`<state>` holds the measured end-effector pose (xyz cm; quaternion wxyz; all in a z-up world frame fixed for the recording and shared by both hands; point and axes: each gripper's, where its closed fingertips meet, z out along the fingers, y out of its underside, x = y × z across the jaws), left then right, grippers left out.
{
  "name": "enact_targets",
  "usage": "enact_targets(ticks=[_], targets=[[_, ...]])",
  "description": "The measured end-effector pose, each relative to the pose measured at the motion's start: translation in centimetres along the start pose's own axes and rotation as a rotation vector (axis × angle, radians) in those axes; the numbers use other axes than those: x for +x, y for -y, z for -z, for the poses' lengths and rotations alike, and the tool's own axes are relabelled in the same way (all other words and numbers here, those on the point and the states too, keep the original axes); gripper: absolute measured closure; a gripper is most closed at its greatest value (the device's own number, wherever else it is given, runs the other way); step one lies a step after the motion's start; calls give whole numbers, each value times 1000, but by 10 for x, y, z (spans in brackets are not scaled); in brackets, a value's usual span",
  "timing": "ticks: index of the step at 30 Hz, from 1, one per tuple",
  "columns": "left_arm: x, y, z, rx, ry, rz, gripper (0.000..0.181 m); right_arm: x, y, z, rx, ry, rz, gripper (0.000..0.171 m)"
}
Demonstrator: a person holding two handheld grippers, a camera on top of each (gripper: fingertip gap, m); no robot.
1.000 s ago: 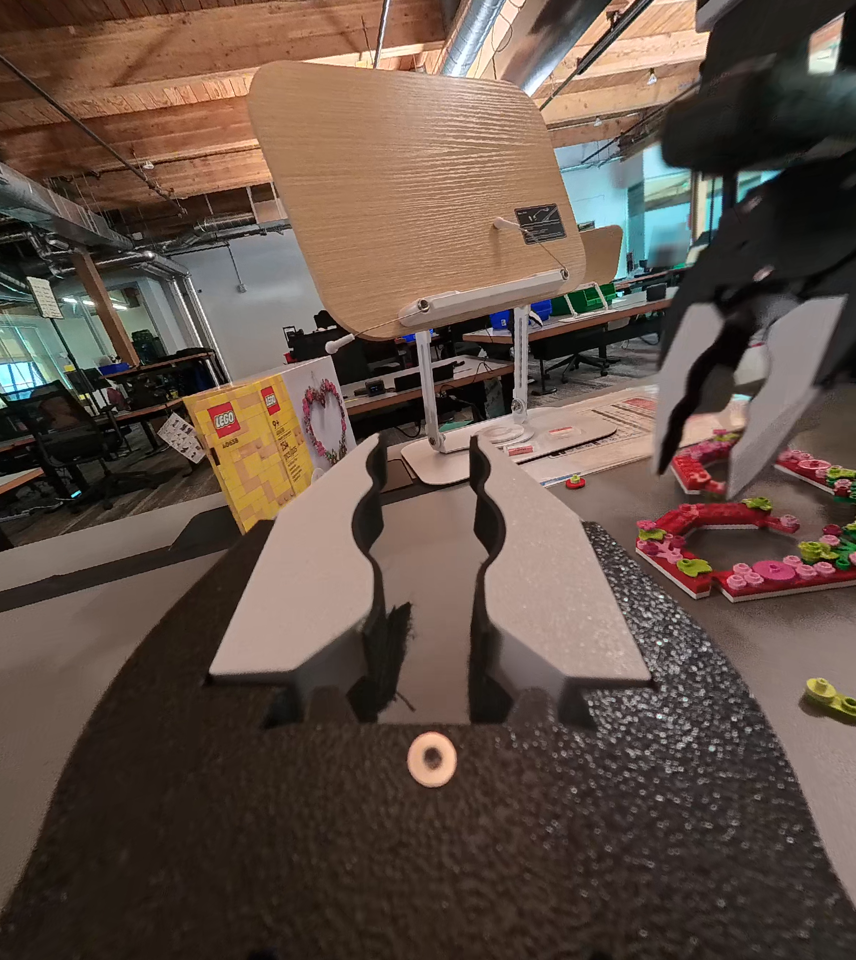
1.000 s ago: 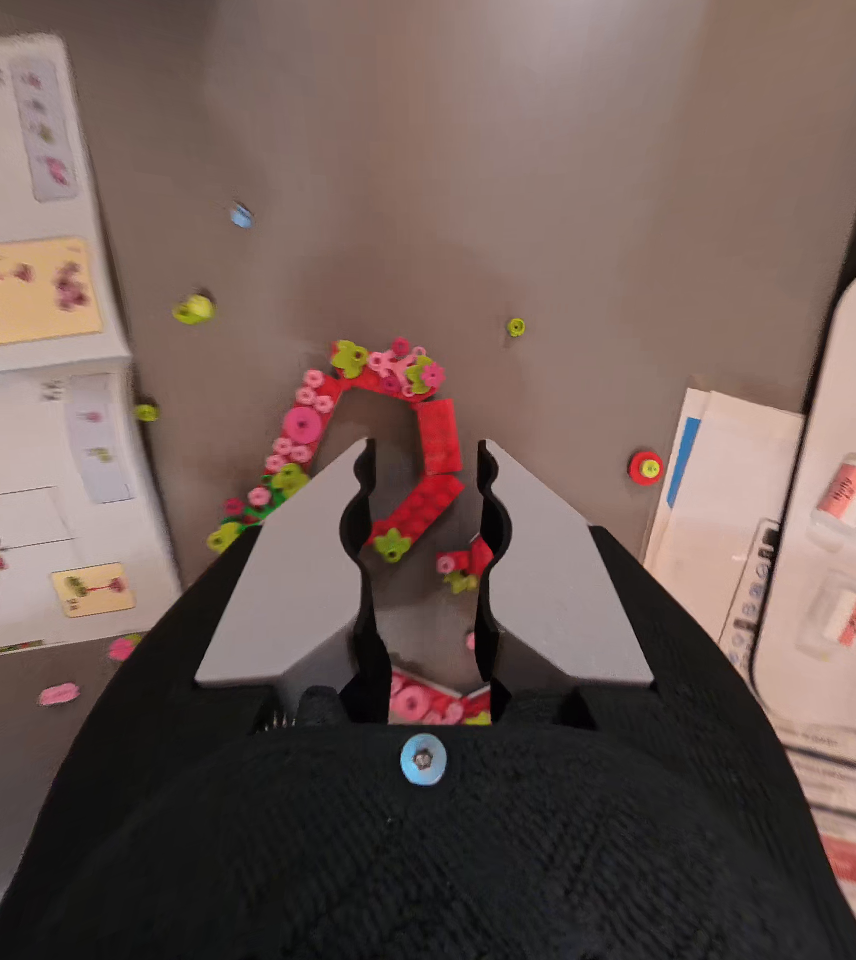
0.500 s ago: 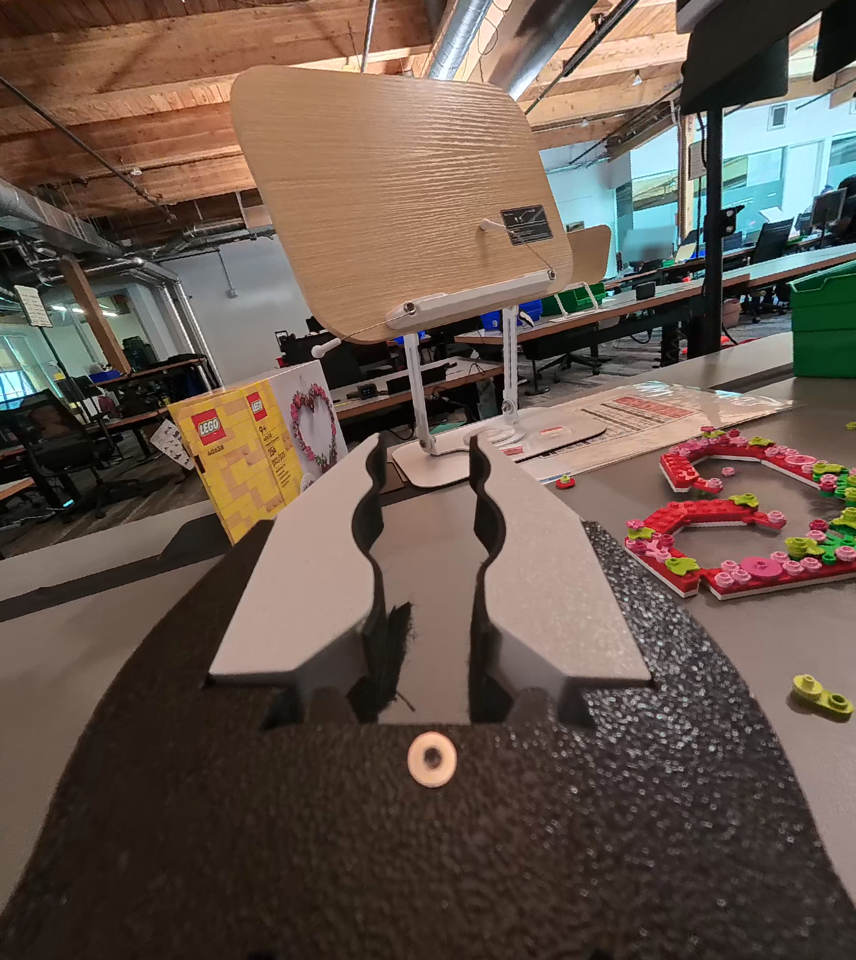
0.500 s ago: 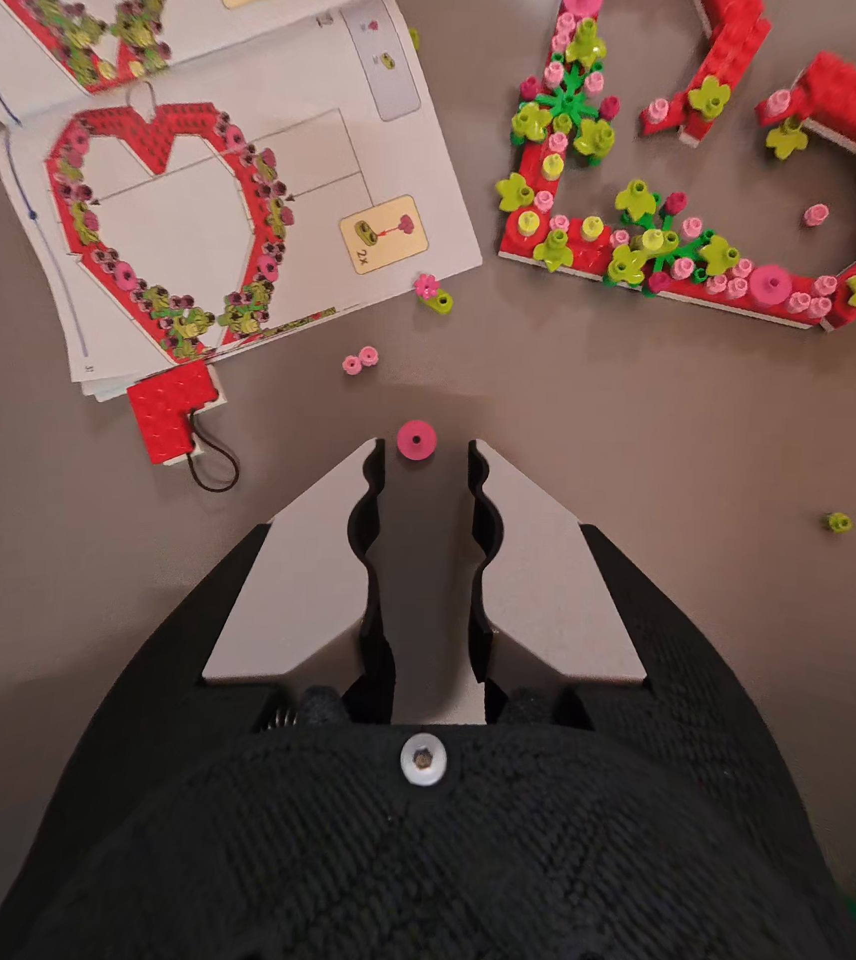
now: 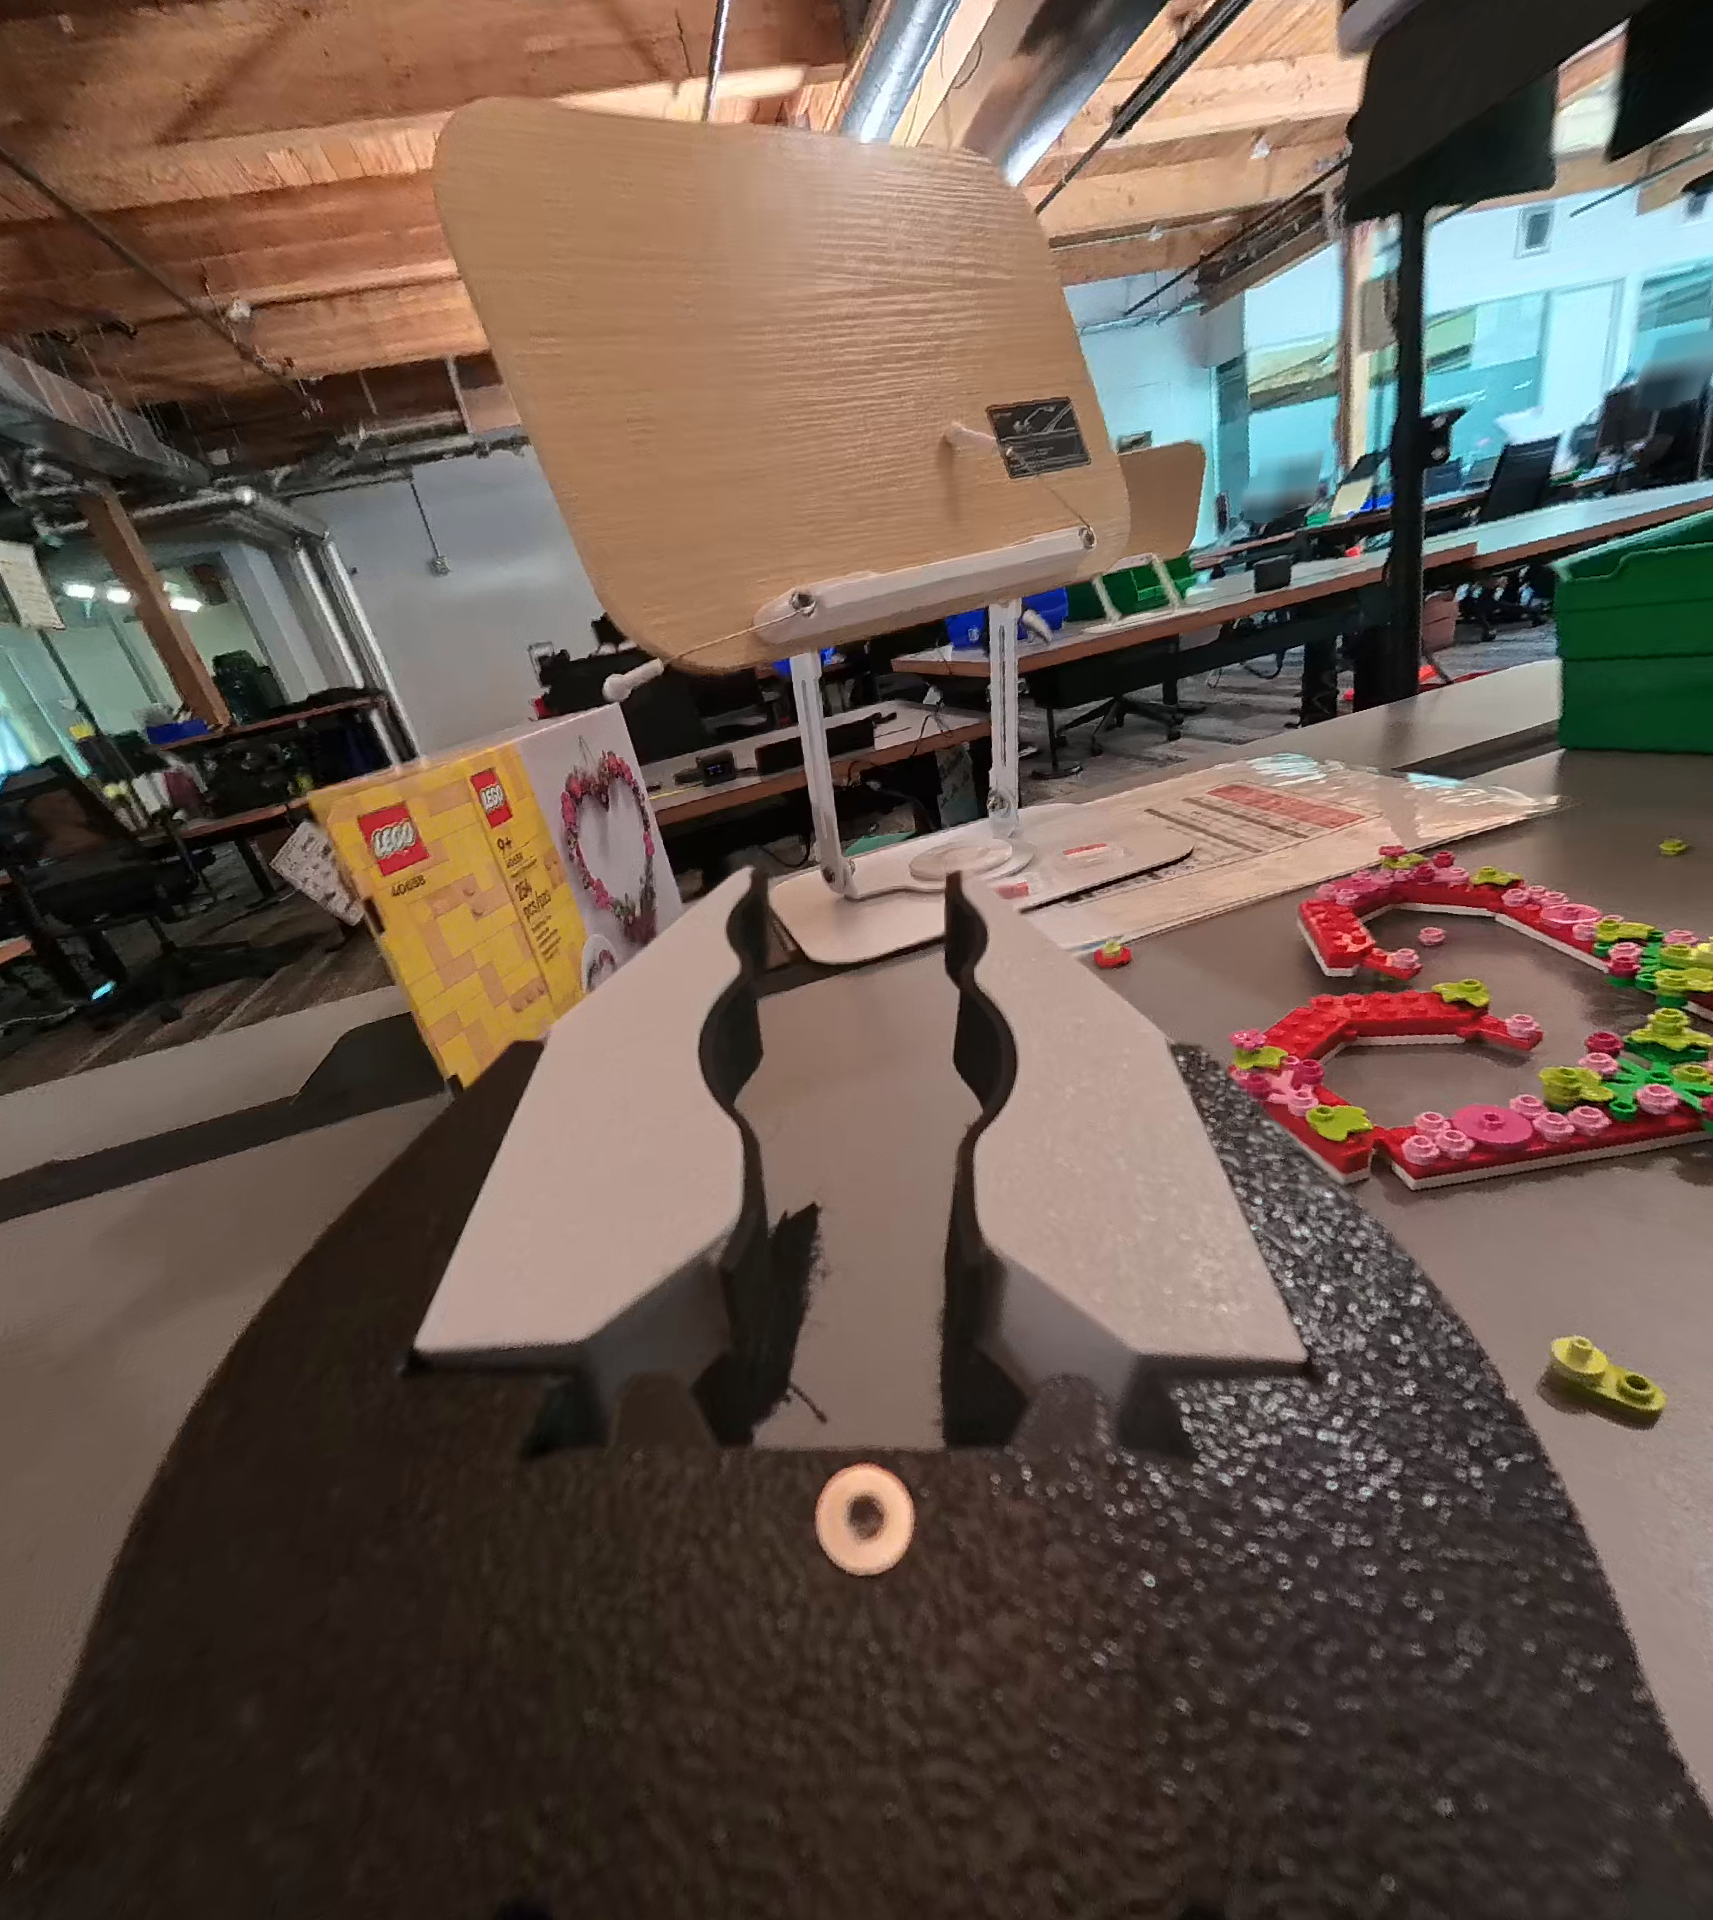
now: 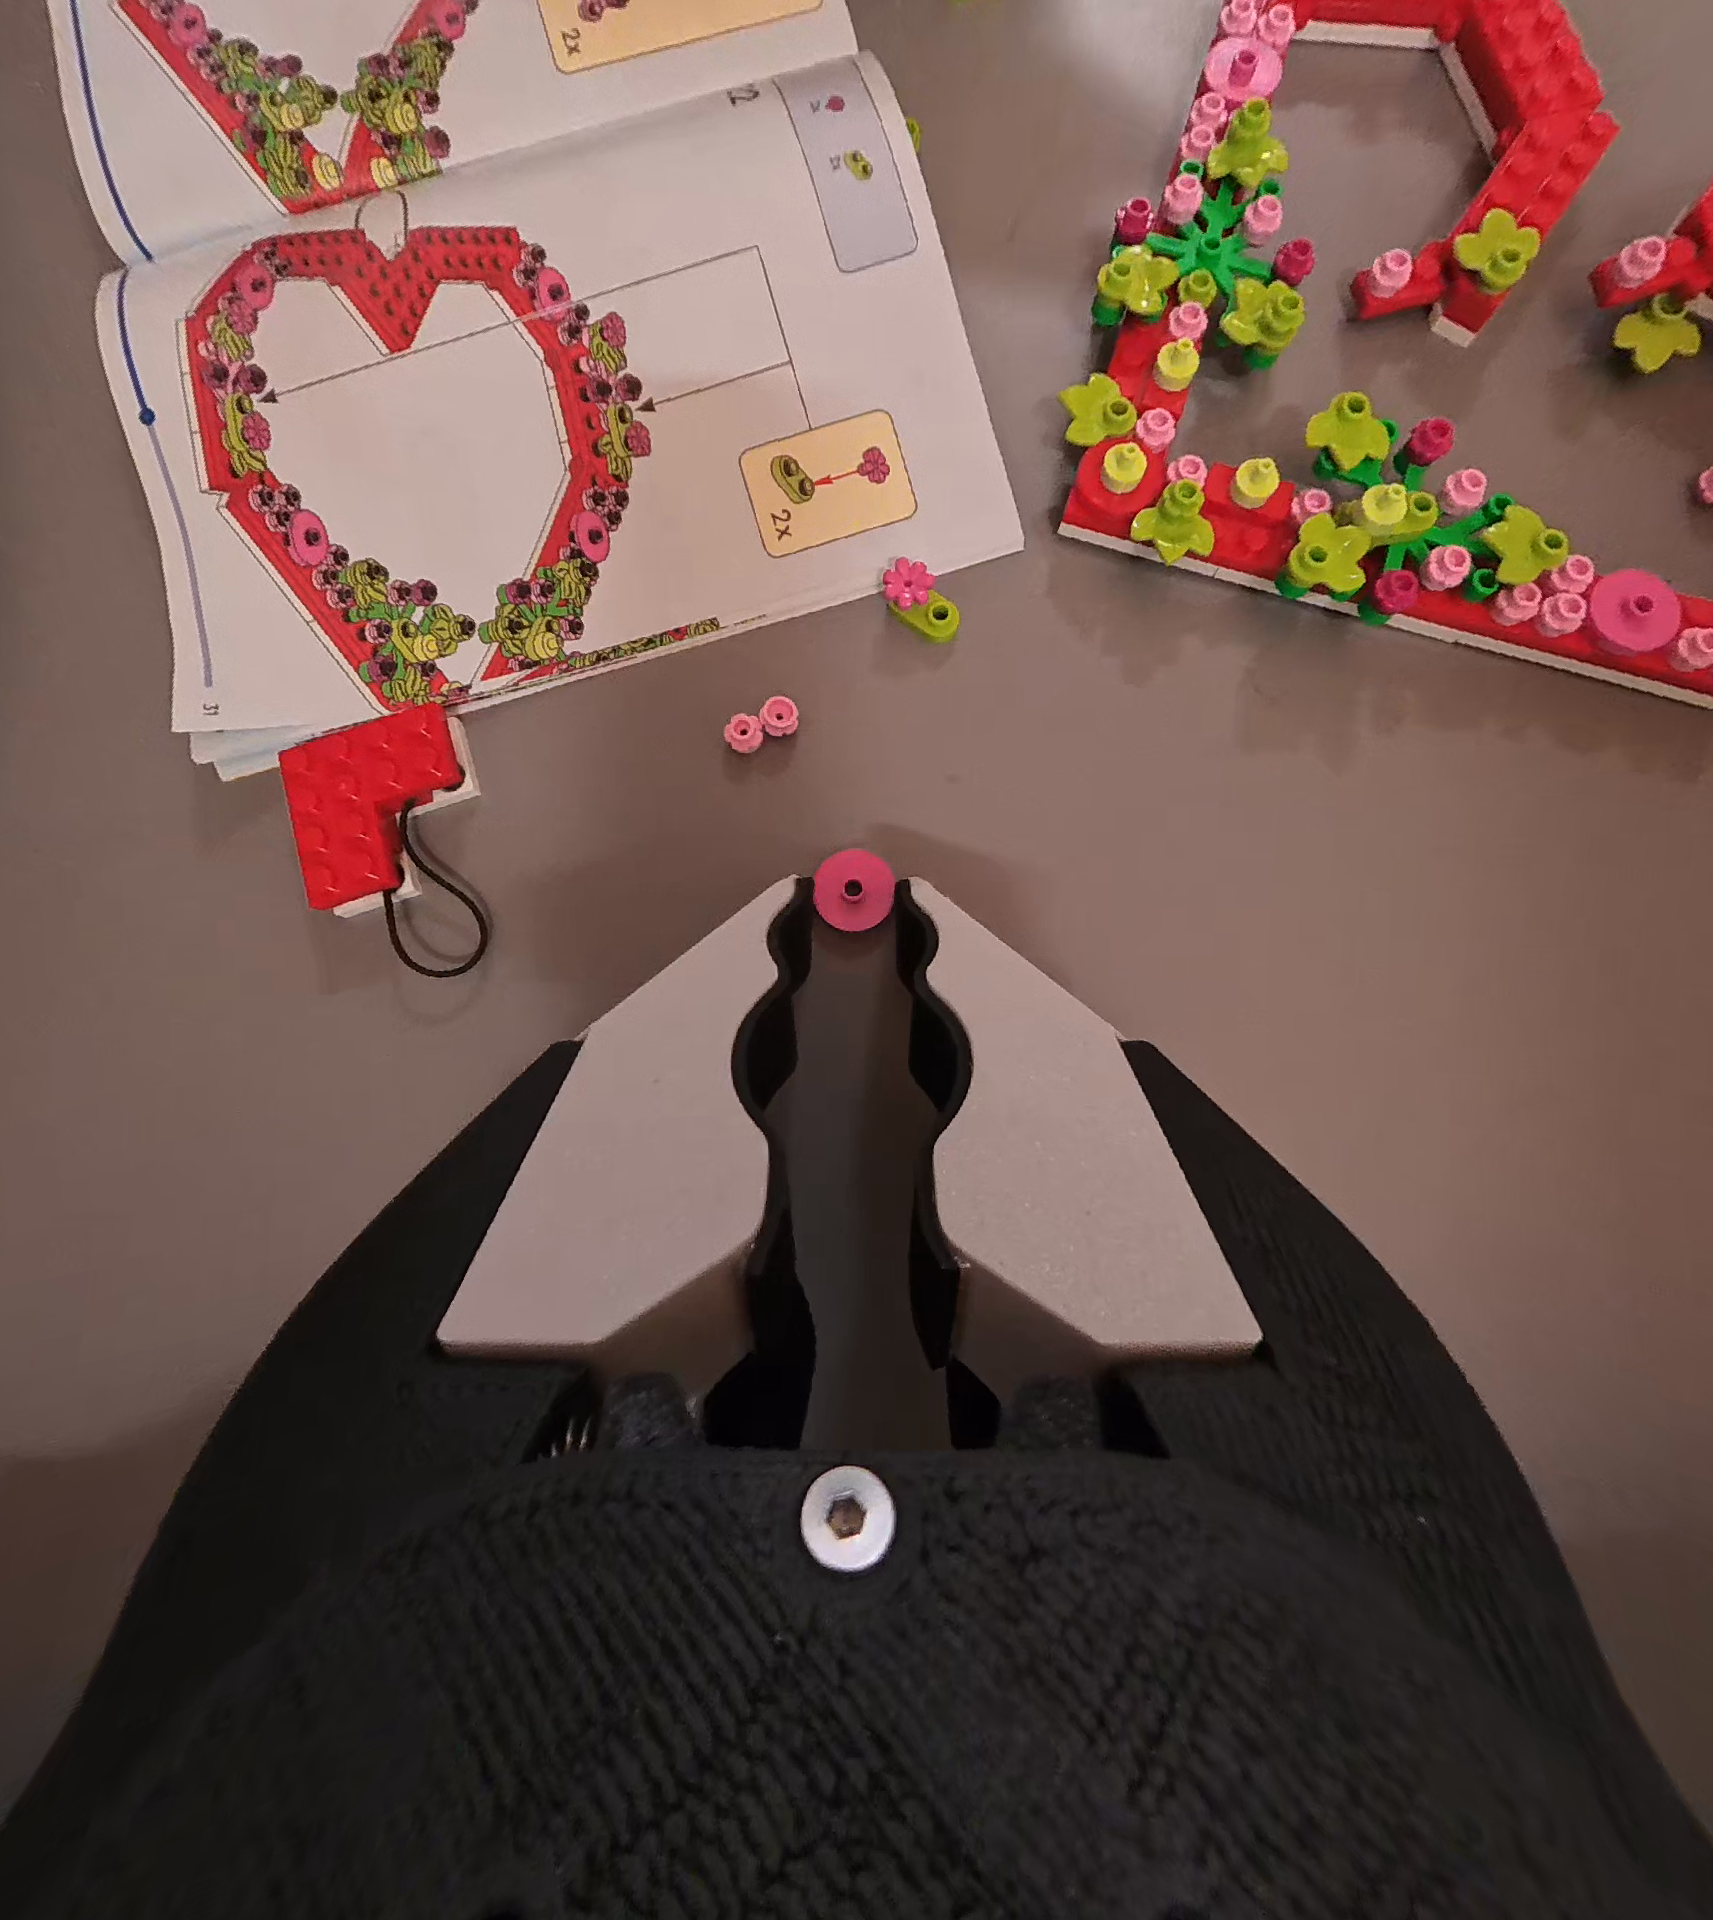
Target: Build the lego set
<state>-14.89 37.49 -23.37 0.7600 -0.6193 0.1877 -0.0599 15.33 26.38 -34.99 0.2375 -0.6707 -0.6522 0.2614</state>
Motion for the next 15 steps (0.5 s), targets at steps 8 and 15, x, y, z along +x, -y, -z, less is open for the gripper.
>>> enact_targets(ticks=[8, 15], targets=[[58, -10, -19, -242, -243, -36, 132, 47, 57, 7, 185, -117, -54, 157], [114, -55, -39, -513, -615, -32, 121, 112, 140, -38, 220, -173, -123, 157]])
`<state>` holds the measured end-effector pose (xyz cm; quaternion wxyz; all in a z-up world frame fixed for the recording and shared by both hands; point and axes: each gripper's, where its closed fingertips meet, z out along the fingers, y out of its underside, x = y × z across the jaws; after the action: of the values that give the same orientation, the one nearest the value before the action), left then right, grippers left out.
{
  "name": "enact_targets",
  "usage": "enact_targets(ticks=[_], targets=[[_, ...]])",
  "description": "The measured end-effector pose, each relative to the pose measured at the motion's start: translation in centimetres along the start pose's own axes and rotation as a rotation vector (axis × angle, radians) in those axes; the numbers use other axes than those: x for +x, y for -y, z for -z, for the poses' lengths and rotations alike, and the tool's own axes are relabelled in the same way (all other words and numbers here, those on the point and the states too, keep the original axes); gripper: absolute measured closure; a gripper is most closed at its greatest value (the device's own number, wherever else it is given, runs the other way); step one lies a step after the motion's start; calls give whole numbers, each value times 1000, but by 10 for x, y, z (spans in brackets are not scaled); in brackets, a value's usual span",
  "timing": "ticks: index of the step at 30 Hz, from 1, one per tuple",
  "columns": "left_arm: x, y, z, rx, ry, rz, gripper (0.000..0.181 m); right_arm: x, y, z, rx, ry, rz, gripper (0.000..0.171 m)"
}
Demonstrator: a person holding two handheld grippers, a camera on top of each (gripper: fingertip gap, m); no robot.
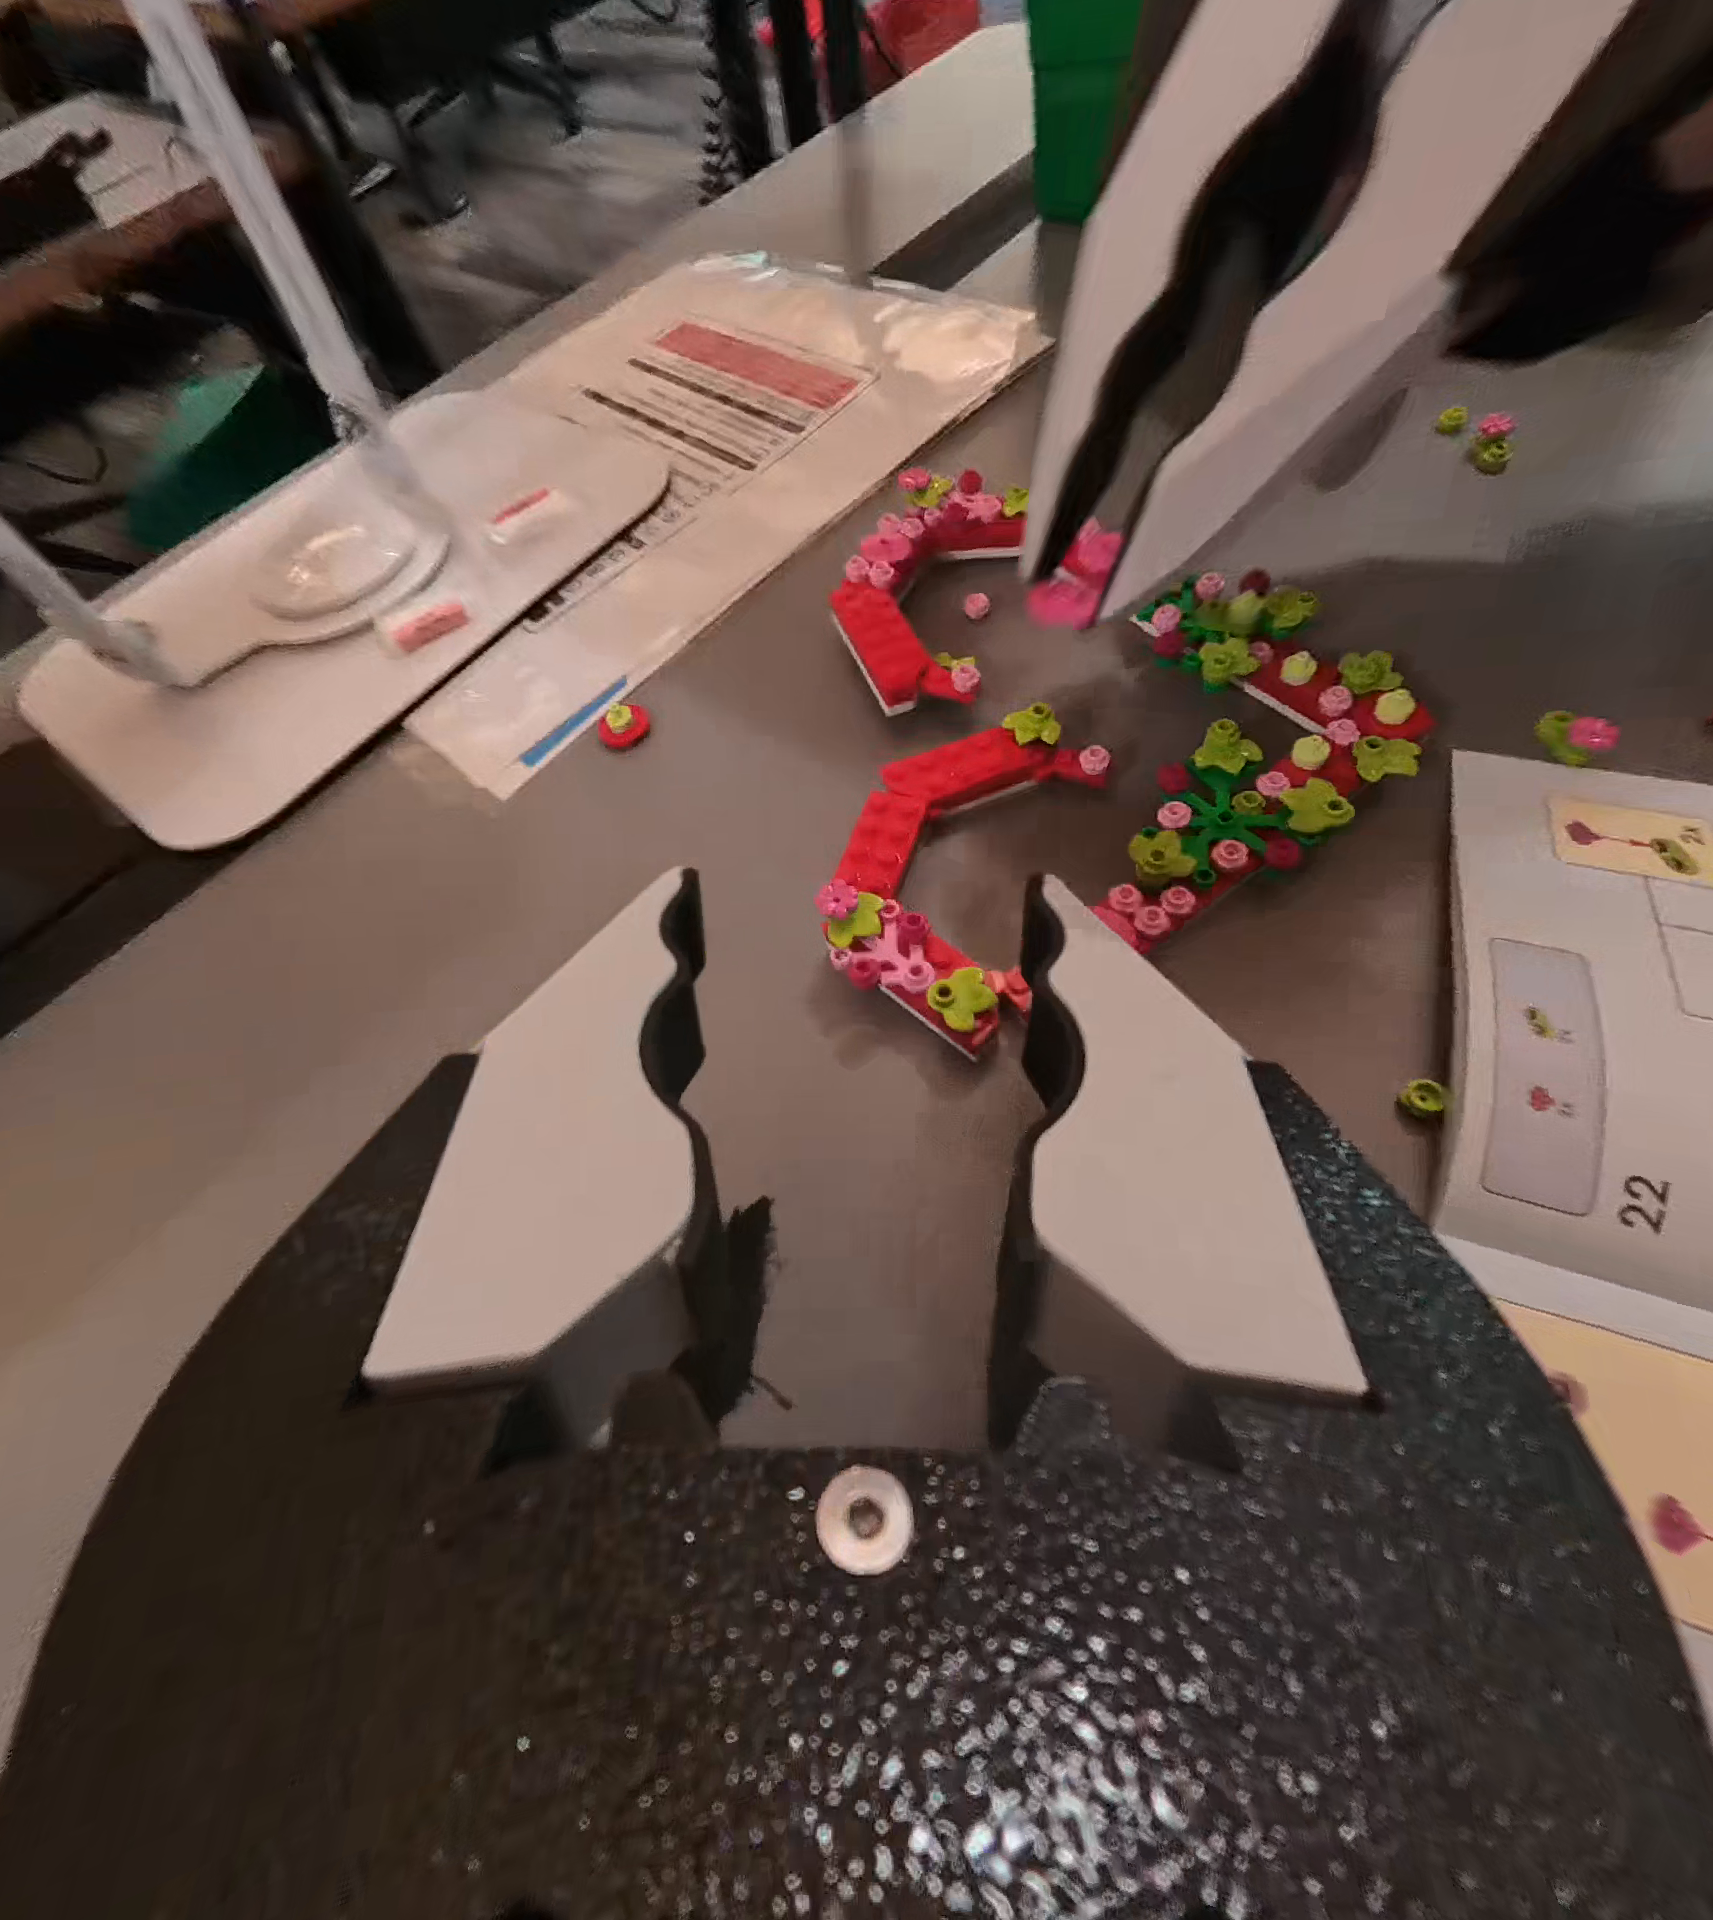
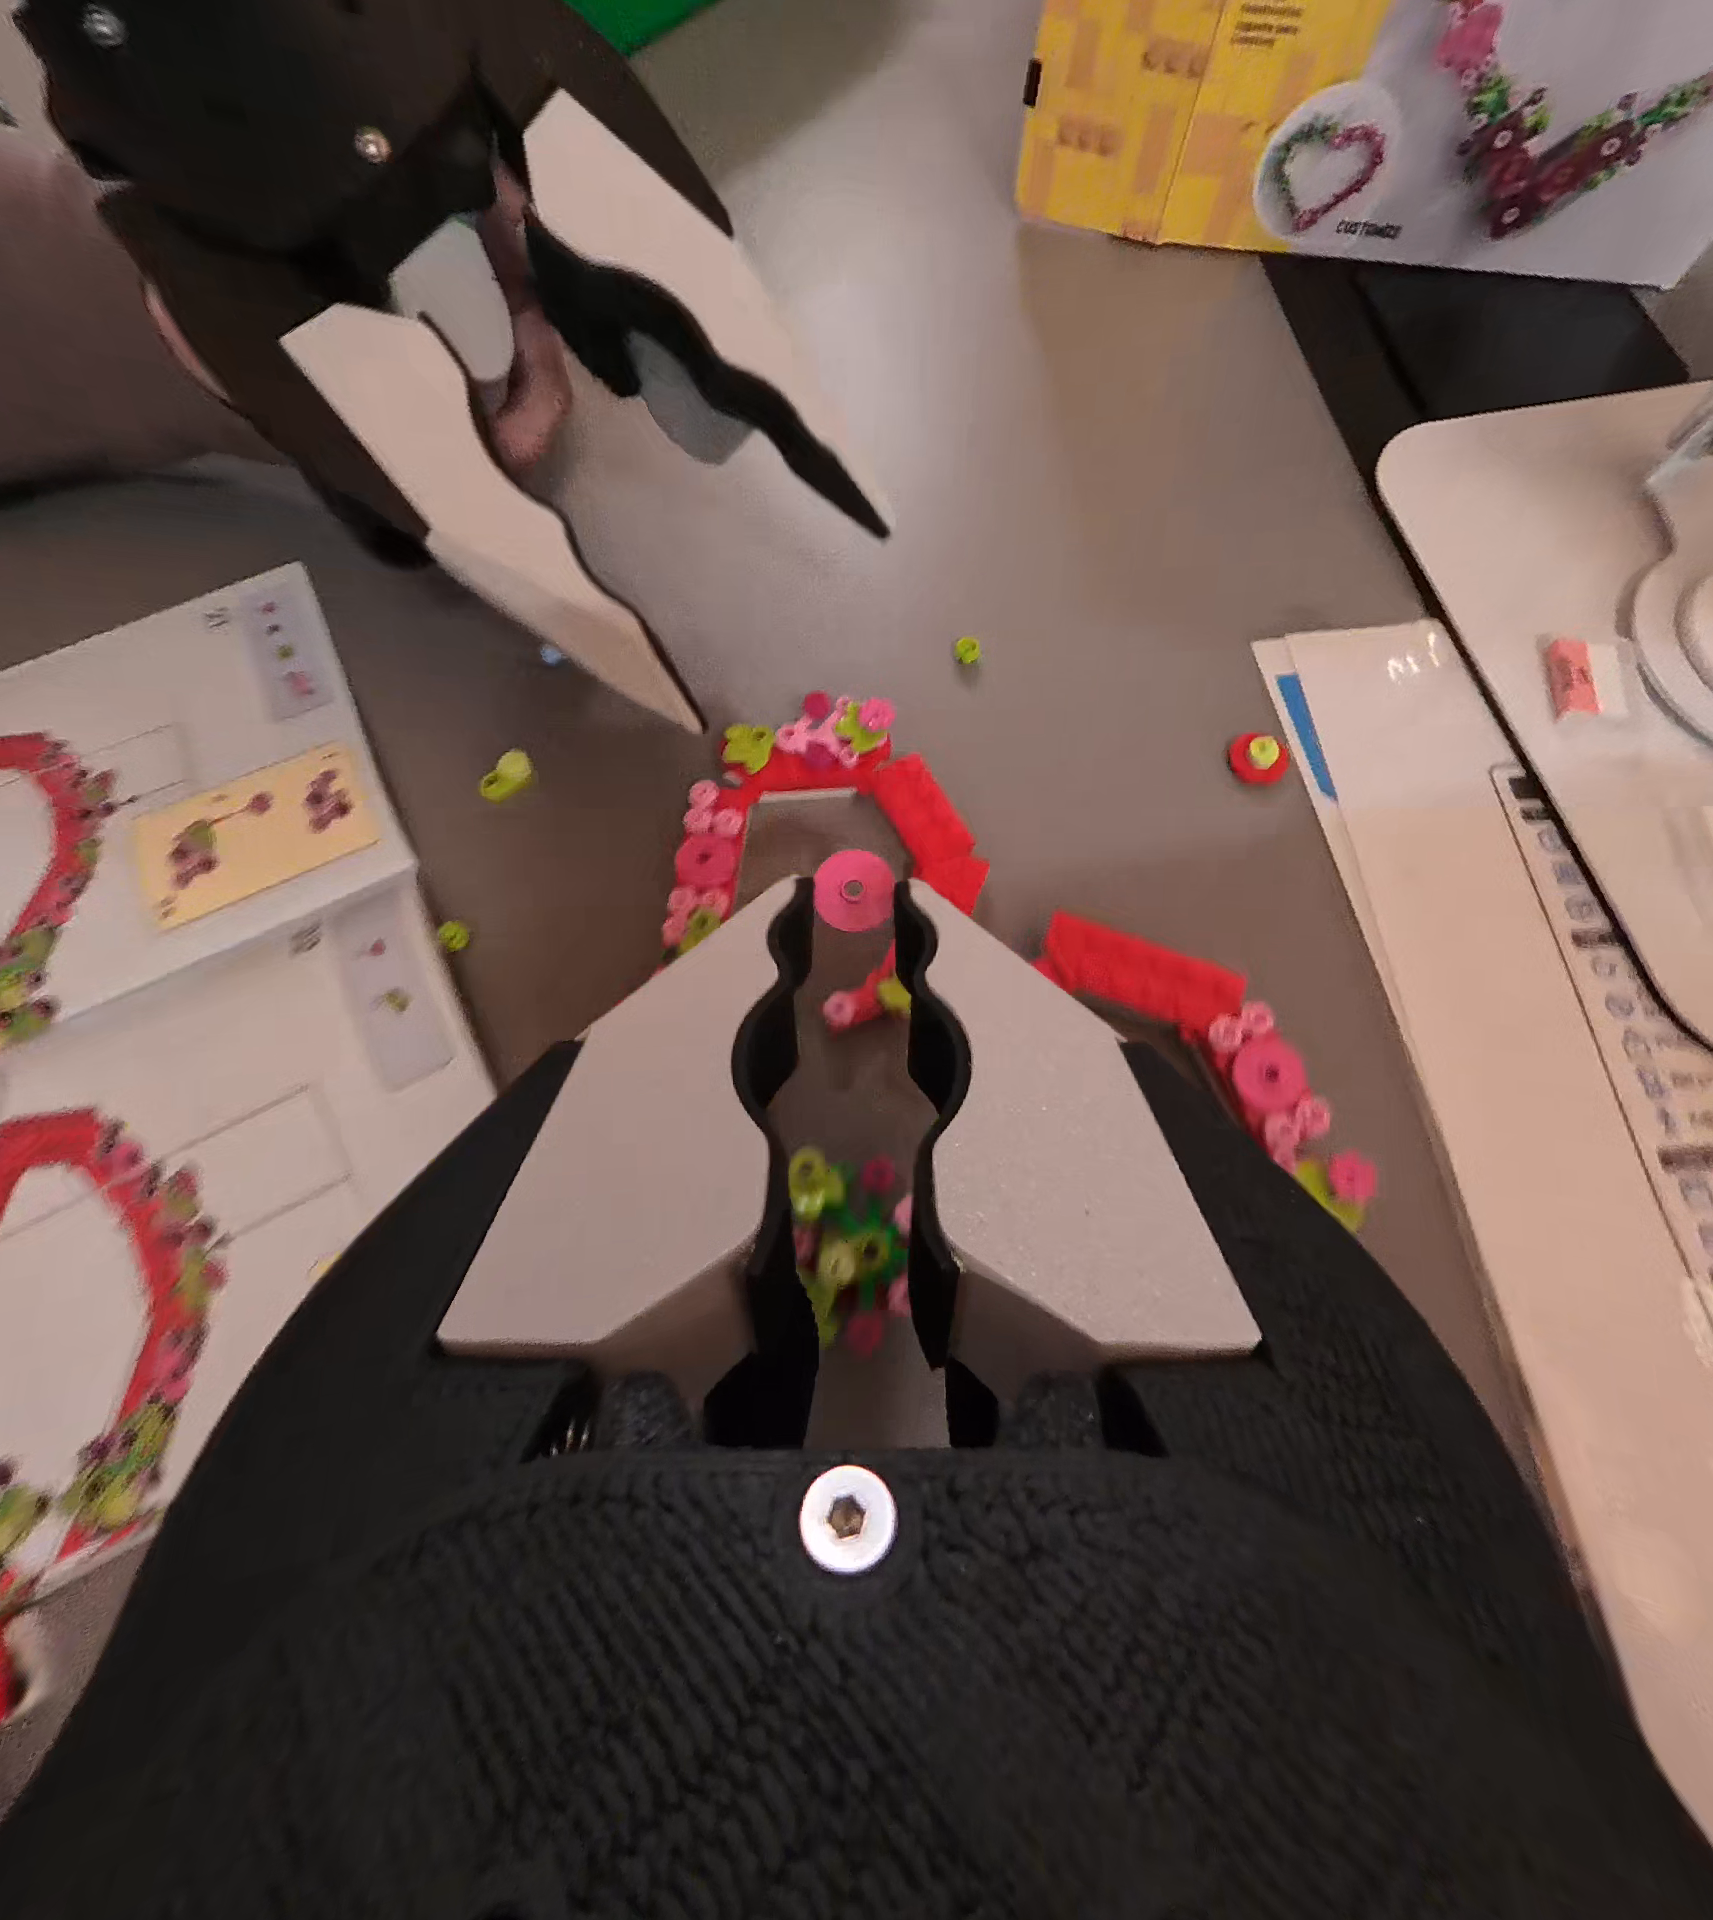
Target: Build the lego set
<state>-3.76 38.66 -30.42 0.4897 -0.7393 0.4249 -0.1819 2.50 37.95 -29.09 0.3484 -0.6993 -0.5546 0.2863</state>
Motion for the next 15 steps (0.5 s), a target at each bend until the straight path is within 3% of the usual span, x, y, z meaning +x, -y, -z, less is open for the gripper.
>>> enact_targets(ticks=[3, 8, 10, 15], targets=[[3, 4, -2, 58, -132, -24, 125, 8, 4, -29, -63, 17, 9, 157], [11, -14, 2, -32, -351, -55, 109, 12, -4, -54, -151, 27, 43, 157], [12, -20, 0, -75, -372, -113, 103, 16, -7, -60, -170, 16, 54, 157], [19, -33, -9, -150, -389, -236, 108, 19, -10, -63, -166, 9, 40, 158]])
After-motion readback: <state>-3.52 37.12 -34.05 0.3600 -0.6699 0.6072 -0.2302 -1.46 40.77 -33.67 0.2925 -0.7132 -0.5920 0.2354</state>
